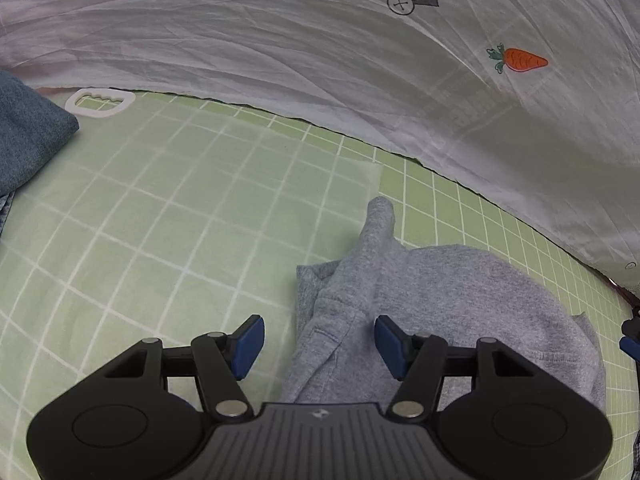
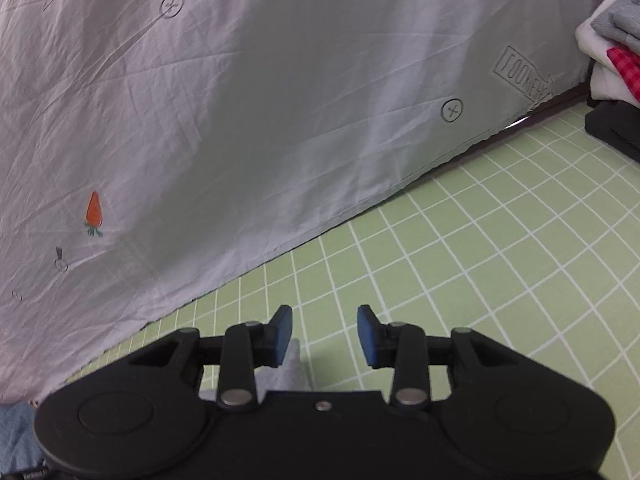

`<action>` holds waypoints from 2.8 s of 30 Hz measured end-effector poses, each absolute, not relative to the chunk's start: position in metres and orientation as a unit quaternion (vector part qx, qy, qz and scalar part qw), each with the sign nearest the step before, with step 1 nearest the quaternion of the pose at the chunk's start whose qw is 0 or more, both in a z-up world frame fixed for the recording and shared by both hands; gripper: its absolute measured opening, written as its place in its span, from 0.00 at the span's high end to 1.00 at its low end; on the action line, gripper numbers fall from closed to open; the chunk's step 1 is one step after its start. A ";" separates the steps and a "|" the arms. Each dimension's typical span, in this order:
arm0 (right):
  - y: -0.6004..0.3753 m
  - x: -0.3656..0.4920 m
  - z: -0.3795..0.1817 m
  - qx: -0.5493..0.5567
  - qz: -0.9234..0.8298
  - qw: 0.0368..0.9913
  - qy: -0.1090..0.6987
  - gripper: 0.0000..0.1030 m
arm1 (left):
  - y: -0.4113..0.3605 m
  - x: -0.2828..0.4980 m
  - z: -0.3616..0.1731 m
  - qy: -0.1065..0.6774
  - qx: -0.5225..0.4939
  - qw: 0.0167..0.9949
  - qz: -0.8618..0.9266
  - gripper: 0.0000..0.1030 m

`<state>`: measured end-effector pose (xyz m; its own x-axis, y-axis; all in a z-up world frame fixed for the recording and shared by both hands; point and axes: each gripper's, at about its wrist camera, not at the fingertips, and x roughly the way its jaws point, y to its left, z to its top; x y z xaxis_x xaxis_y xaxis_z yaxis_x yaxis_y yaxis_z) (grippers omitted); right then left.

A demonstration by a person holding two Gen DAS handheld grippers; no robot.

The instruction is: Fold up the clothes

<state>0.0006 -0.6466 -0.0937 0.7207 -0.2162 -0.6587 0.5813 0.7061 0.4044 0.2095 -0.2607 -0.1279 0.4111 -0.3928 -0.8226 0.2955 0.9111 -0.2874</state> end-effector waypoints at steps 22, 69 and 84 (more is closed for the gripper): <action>-0.624 0.001 -0.115 0.325 -0.204 0.868 0.314 0.30 | -0.222 0.218 -0.120 0.492 -0.136 0.833 -0.215 0.35; -0.492 -0.147 -0.099 0.379 -0.097 0.865 0.314 0.54 | -0.274 0.014 -0.082 0.536 -0.118 0.692 -0.469 0.64; -0.547 -0.319 -0.082 0.368 -0.185 0.870 0.270 0.55 | -0.371 -0.124 -0.070 0.522 -0.084 0.646 -0.551 0.64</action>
